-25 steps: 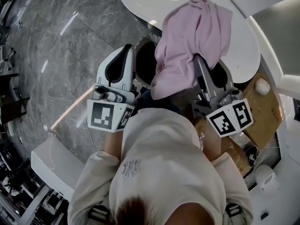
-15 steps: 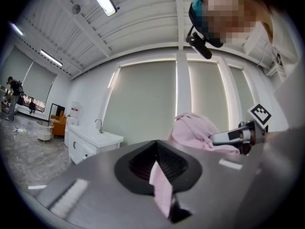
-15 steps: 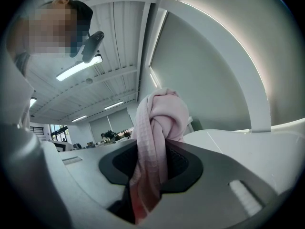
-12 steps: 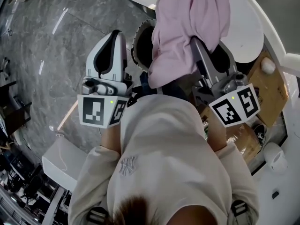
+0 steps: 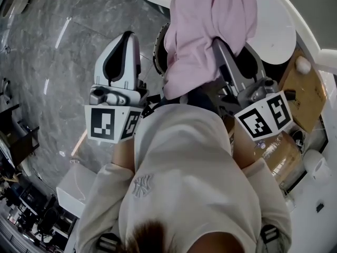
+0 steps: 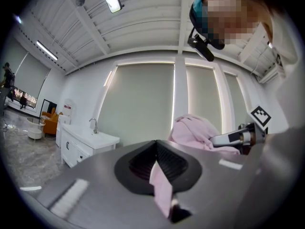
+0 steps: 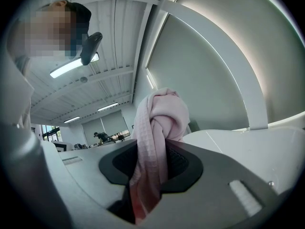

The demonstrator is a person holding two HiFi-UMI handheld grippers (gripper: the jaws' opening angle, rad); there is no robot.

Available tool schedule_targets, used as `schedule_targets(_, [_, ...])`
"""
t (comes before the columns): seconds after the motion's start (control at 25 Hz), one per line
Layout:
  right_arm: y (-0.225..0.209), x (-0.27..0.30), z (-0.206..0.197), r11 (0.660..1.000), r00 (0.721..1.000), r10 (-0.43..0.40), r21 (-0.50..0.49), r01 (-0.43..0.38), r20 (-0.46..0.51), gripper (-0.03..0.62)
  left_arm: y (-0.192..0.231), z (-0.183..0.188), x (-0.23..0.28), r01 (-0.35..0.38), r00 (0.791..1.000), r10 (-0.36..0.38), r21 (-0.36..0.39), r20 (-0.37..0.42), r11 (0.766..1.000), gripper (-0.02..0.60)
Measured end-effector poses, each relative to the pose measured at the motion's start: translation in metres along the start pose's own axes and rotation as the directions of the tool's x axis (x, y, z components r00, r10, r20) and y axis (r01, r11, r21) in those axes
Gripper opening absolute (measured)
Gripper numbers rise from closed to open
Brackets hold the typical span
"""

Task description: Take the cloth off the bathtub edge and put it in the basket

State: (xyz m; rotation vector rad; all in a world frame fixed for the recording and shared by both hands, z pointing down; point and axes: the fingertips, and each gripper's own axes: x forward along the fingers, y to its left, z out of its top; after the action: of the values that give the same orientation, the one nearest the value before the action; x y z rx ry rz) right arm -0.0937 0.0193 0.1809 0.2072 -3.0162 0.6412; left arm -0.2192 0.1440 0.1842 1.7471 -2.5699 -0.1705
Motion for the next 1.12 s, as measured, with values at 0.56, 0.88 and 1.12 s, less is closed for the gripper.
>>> schedule_targets(0.56, [-0.007, 0.017, -0.011, 0.999, 0.998, -0.051, -0.013, 0.051, -0.021, 0.115, 0.016, -0.011, 0.008, 0.031, 0.999, -0.031, -0.029, -0.019, 0.999, 0.049])
schedule_targets(0.88, [-0.019, 0.023, -0.018, 0.997, 0.996, -0.077, -0.009, 0.076, -0.043, 0.115, 0.021, -0.016, 0.015, 0.037, 0.999, -0.038, -0.041, -0.034, 0.998, 0.049])
schedule_targets(1.12, [-0.026, 0.025, -0.038, 0.998, 0.995, -0.070, -0.015, 0.069, -0.064, 0.116, 0.021, -0.020, 0.015, 0.035, 0.998, -0.037, -0.042, -0.043, 0.998, 0.048])
